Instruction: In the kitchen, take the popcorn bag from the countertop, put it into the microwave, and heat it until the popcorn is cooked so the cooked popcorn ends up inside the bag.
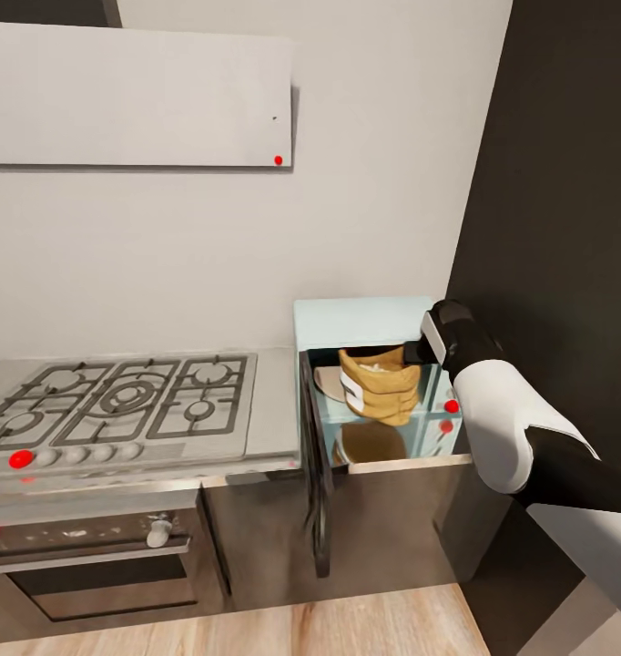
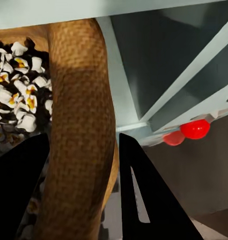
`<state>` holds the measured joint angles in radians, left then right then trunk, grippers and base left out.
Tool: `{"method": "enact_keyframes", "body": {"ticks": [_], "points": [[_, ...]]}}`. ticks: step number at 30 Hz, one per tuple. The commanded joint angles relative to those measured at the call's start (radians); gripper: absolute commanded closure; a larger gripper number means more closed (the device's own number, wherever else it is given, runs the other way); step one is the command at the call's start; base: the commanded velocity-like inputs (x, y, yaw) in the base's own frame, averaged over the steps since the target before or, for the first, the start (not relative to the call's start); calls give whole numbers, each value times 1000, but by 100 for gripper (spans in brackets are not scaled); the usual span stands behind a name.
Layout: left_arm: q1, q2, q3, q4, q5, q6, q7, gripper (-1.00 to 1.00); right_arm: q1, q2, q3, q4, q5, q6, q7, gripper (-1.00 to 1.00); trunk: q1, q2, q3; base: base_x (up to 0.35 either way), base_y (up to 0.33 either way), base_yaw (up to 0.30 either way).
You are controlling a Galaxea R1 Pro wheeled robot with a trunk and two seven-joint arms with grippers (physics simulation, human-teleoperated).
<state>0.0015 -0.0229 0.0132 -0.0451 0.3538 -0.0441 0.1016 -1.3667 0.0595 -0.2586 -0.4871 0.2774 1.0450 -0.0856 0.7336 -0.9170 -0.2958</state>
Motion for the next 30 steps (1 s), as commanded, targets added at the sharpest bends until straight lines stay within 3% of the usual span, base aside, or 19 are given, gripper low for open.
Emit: {"method": "enact_keyframes", "body": {"ticks": [1,30], "points": [[0,0,1,-1,4,-2,3,-100,-2,2,-7,-19,-24,2,-4,100,0,-1,-1,0,6,0],[0,0,-1,-1,3,-2,1,-100,1,0,-8,-18,-21,2,-1,100,0,-1,-1,21,0,0]]}}
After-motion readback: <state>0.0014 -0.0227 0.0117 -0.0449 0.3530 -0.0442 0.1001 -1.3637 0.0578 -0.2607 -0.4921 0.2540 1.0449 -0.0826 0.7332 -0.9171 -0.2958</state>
